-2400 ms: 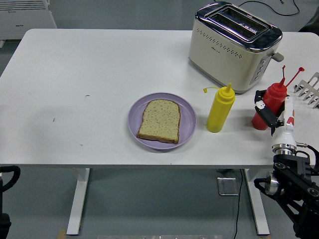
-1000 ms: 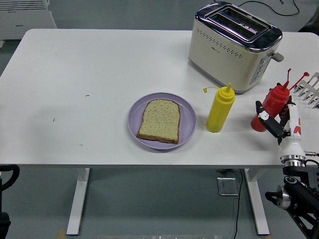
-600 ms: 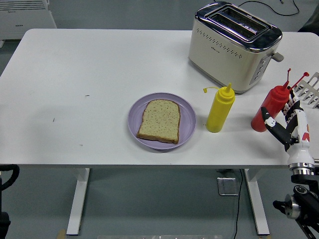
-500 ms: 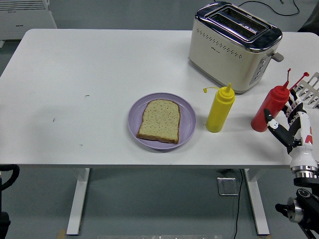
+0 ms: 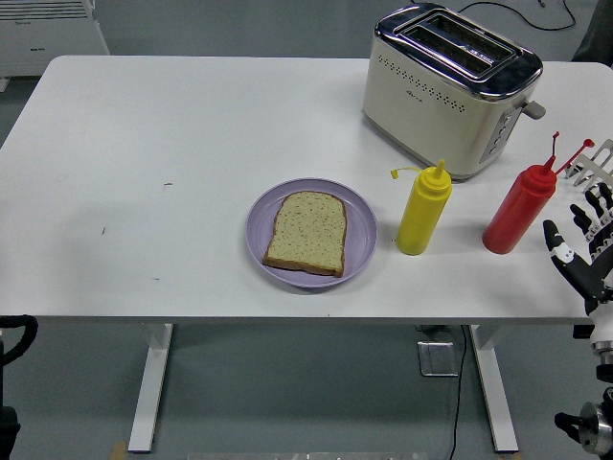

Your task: Pick up the cup,pour liquid into bread,place the cup on the desk

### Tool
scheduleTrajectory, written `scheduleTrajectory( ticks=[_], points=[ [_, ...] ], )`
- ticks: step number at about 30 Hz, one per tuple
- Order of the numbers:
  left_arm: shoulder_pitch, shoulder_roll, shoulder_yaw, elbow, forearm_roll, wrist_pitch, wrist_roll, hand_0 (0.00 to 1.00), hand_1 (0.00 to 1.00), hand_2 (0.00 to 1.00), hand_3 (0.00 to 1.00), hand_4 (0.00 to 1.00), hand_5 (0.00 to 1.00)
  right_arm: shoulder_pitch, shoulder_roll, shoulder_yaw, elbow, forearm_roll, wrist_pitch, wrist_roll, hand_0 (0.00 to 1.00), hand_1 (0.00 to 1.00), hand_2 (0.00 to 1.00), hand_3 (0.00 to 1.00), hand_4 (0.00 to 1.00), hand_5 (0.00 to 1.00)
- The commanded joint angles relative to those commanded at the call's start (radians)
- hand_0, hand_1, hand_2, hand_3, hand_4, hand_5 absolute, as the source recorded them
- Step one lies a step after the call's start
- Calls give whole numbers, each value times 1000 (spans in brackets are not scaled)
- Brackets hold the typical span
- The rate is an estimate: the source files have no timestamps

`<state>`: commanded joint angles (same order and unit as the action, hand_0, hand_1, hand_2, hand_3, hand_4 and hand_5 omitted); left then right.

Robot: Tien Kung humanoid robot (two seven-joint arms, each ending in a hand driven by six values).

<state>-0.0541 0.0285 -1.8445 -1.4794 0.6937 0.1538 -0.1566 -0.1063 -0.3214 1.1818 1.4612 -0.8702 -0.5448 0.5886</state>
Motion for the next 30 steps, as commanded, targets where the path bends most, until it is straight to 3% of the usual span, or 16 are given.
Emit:
scheduleTrajectory(
  ticks=[7, 8, 13, 14, 20, 30],
  points=[
    [1, 1, 4, 0, 0, 0, 0, 754, 765, 774, 671, 637, 998, -38, -2, 102, 75, 142, 75, -11, 905, 823, 914, 966, 824, 279],
    [1, 1, 4, 0, 0, 0, 0, 754, 765, 774, 671, 637, 998, -40, -3, 118, 85, 161, 85, -16, 883, 797, 880, 930, 823, 304],
    [3, 0, 7, 0, 1, 0, 0, 754, 765, 774, 671, 637, 998, -38, -4, 166, 101, 221, 119, -38, 883, 797, 880, 930, 823, 304],
    [3, 0, 8, 0, 0, 0, 0, 754, 764, 774, 671, 637, 998, -35, -2, 183, 99, 247, 137, -50, 891, 797, 880, 931, 827, 347],
    [4, 0, 9, 0, 0, 0, -1, 754, 765, 774, 671, 638, 998, -15, 11, 282, 65, 397, 233, -106, 899, 807, 888, 938, 829, 368],
    [7, -2, 8, 0, 1, 0, -1, 754, 765, 774, 671, 637, 998, 41, 26, 409, -18, 488, 353, -181, 917, 841, 919, 959, 839, 394]
  ],
)
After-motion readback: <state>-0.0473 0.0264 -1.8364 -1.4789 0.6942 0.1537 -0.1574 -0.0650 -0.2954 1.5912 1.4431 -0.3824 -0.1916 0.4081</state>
